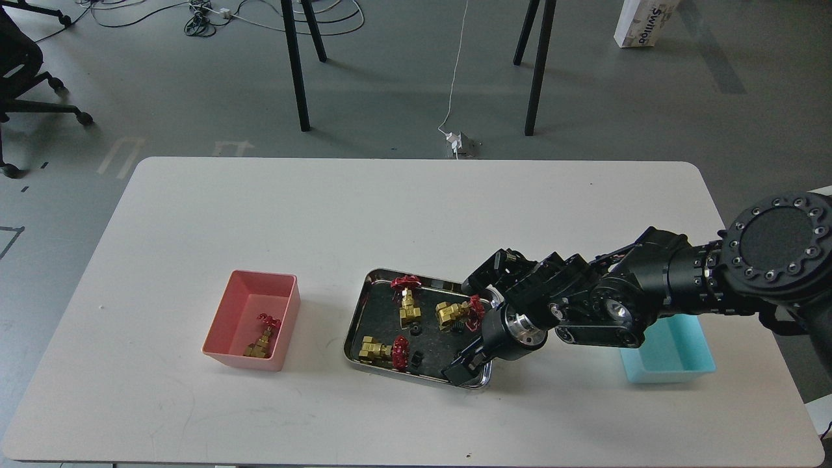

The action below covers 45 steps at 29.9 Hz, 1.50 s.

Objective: Place valve in pink box and gear in blue box

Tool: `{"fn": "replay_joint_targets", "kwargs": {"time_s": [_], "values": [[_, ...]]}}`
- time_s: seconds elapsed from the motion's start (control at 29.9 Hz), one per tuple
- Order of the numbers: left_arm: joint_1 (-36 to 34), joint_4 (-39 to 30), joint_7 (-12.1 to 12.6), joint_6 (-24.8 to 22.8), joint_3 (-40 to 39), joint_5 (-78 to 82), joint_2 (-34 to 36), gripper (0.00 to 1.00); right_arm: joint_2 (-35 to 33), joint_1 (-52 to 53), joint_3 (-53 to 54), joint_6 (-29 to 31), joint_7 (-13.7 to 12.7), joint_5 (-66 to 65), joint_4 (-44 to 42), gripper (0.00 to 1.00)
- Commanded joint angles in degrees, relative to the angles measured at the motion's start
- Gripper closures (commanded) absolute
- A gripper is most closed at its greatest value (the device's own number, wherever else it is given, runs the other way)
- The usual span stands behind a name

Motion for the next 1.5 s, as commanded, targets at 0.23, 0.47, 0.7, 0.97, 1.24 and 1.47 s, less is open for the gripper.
{"fn": "replay_joint_targets", "kwargs": {"time_s": [0.23,0.47,0.7,0.97,1.24,1.47], "values": [[-0.6,0.0,0.0,0.0,-0.1,-2.1,0.1,0.06,0.0,1.3,0.2,-0.4,-0.4,-2.0,0.1,0.18],[-0.6,0.0,0.0,0.0,-0.1,-2.2,0.1,0.06,0.0,1.2,0.2,-1.0,-0.7,-3.4,-0.1,0.19],[-0.6,0.0,0.0,0.0,-0.2,-2.2,0.2,0.06,0.0,1.1,0.2,-3.0,-0.7,-4.6,-0.2,0.26],[-0.7,0.1,0.0,0.0,-0.2,-2.2,0.1,0.06,0.0,0.7,0.2,-3.0,-0.6,-6.1,-0.2,0.3],[-0.6,0.1,0.0,0.1,-0.3,-2.2,0.1,0.06,0.0,0.7,0.2,-3.0,-0.4,-6.1,-0.2,0.37],[-0.6,0.1,0.0,0.1,-1.0,-2.2,0.0,0.06,0.0,0.7,0.2,-3.0,-0.4,-6.1,-0.2,0.44]]}}
